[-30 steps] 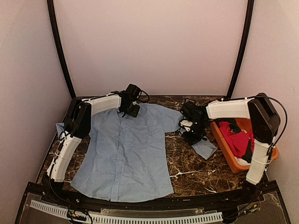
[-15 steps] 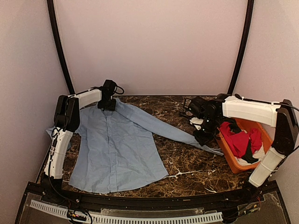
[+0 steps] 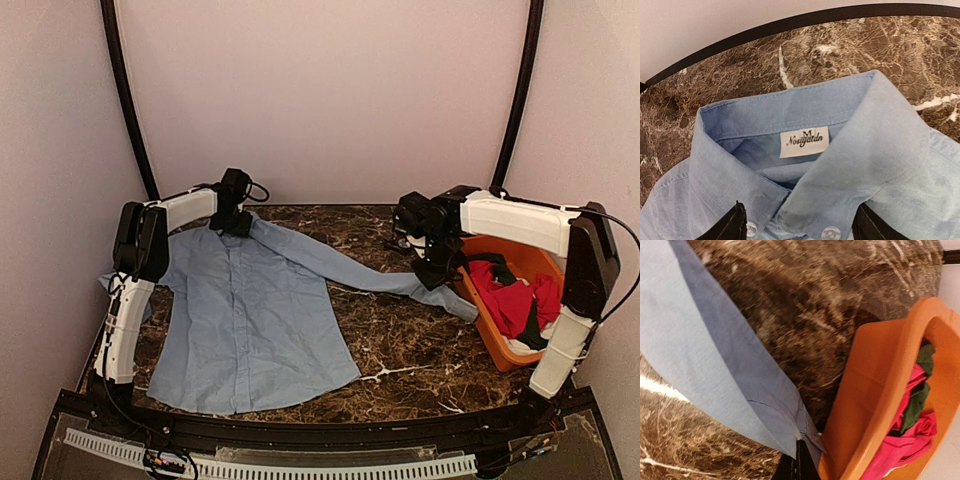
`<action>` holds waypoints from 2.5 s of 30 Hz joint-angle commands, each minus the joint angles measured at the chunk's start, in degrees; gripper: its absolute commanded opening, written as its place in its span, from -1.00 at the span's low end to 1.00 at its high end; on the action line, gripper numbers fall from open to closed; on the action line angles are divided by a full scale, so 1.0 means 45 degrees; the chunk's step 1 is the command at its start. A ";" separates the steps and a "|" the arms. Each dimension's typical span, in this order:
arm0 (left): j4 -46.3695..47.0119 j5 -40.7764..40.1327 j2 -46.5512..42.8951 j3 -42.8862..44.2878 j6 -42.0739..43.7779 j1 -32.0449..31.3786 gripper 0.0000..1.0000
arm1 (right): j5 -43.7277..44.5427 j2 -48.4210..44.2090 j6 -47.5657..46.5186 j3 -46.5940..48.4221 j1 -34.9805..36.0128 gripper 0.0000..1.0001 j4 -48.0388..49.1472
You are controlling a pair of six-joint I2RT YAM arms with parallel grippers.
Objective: Pin the brooch onto the clothing
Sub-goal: Flatten out the crumpled clothing at the center of the board.
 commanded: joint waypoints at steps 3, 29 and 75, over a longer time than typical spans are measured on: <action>0.0111 0.1059 -0.1364 -0.0362 0.0820 -0.0404 0.49 | 0.2407 0.1455 -0.0150 0.1662 -0.0671 -0.96 -0.0441; 0.0244 0.3547 0.0286 0.1719 0.3904 -0.1677 -0.09 | -0.1141 -0.0925 -0.2415 0.1760 0.1672 0.00 0.2276; 0.2948 -0.0755 0.2013 0.2896 0.0531 -0.1618 0.13 | -0.7199 0.4599 -0.6803 0.2322 0.6864 -0.27 0.5292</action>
